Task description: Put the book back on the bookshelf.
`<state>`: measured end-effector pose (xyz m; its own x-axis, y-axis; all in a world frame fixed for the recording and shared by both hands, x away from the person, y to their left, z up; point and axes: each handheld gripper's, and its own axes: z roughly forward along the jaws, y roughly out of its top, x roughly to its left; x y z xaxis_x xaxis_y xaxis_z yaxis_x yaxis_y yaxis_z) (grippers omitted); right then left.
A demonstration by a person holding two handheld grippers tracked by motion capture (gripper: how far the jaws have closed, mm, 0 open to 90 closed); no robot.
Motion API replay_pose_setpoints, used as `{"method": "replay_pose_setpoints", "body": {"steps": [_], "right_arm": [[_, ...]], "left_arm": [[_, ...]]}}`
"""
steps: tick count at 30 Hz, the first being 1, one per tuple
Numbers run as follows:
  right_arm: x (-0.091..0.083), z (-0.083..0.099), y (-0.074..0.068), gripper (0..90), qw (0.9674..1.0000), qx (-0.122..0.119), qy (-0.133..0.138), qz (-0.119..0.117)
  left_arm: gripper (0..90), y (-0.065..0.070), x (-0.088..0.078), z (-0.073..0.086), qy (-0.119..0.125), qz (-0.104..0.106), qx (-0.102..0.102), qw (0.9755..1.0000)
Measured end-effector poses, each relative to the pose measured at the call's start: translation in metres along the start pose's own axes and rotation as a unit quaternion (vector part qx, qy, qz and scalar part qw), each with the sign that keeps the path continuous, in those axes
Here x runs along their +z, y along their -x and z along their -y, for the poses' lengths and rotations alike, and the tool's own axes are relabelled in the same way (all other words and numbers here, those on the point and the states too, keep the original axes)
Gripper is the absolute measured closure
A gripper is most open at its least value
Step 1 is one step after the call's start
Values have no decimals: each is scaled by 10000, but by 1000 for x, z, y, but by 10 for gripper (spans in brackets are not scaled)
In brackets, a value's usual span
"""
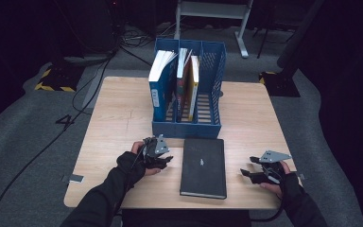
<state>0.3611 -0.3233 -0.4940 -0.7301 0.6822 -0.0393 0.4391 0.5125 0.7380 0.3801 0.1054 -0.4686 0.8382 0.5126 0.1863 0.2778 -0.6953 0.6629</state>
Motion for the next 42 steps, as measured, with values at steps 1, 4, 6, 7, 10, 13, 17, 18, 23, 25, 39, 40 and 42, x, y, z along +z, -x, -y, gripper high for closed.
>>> {"method": "replay_pose_setpoints", "body": {"steps": [1, 4, 6, 7, 10, 13, 17, 18, 23, 25, 39, 40, 42], "right_arm": [[0, 0, -1, 306, 10000, -4, 10, -13], [-1, -3, -5, 306, 9999, -69, 45, -68], [-1, -4, -7, 306, 9999, -95, 62, -119], [-1, -5, -9, 306, 9998, -122, 71, -131], [-2, -8, -14, 306, 9996, -155, 88, -216], [-2, -11, -18, 306, 9993, -140, 126, -331], [-3, -14, -23, 308, 9990, -153, 125, -399], [-4, -17, -26, 308, 9985, -151, 156, -496], [-3, -22, -32, 304, 9979, -133, 109, -625], [-2, -23, -34, 332, 9978, -180, 38, -638], [22, -34, -27, 619, 9945, -446, -539, -786], [24, -35, -28, 619, 9942, -459, -576, -787], [27, -38, -30, 620, 9935, -494, -615, -822]], "left_arm": [[438, 2, -1, 2, -29, 61, 13, 10000], [433, 7, -1, 6, -36, 193, 66, 9998], [431, 11, -2, 8, -51, 273, 94, 9996], [430, 14, -2, 9, -67, 309, 114, 9994], [430, 21, -1, 12, -97, 422, 183, 9989], [431, 27, 2, 14, -125, 598, 198, 9979], [430, 32, 8, 14, -147, 749, 180, 9969], [432, 34, 9, 13, -154, 812, 184, 9964], [434, 34, 14, 11, -76, 938, 130, 9955], [457, 34, 16, 9, -48, 1008, 139, 9948], [460, 20, 33, 1, 127, 1228, -23, 9924], [460, 19, 34, 1, 133, 1255, -29, 9920], [454, 15, 36, 0, 127, 1330, -20, 9910]]}}
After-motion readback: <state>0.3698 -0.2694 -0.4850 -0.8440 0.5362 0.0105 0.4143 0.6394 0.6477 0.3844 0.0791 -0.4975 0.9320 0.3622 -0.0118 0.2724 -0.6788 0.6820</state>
